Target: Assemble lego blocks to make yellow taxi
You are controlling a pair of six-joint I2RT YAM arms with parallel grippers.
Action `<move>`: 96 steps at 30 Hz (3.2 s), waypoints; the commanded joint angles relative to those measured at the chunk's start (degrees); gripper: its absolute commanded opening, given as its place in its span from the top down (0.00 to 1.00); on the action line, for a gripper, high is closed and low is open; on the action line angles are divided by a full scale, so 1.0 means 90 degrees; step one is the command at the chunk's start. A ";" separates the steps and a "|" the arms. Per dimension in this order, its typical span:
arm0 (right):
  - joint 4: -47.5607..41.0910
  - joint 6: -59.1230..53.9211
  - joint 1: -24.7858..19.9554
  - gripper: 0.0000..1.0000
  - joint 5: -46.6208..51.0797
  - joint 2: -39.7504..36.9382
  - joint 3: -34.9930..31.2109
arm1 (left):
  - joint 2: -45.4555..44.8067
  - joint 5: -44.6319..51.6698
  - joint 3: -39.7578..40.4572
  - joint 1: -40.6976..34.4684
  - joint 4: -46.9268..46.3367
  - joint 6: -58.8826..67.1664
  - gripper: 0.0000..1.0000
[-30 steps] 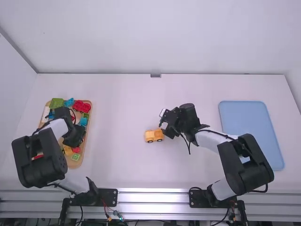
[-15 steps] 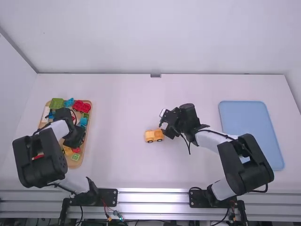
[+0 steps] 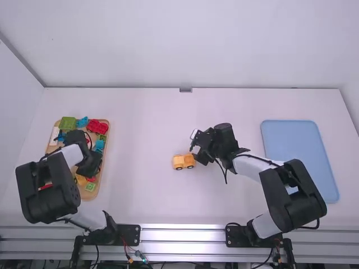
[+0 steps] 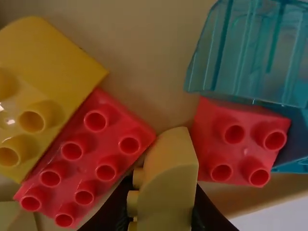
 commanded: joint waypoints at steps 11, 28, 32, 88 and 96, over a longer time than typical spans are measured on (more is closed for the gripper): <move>0.2118 0.3444 0.0413 0.02 -0.0097 -0.0119 -0.0015 | -0.0916 0.0522 0.1377 -0.0092 -0.1134 0.0784 0.98; -0.0070 0.5168 -0.1192 0.02 -0.5311 -0.0117 0.1688 | -0.3002 0.1537 0.1270 -0.3980 0.0124 0.5552 0.98; -0.0058 0.5544 -0.1309 0.02 -0.5583 -0.0117 0.1685 | -0.2669 0.1486 0.1270 -0.4908 0.0529 0.6348 0.99; -0.1008 0.5865 -0.0913 0.35 -0.5037 0.0075 0.1685 | -0.1829 0.1200 0.0141 -0.6450 0.3441 0.8451 0.99; -0.1005 0.5870 -0.0920 0.41 -0.4962 0.0075 0.1685 | -0.1545 0.1197 0.0080 -0.6450 0.4002 0.8313 0.99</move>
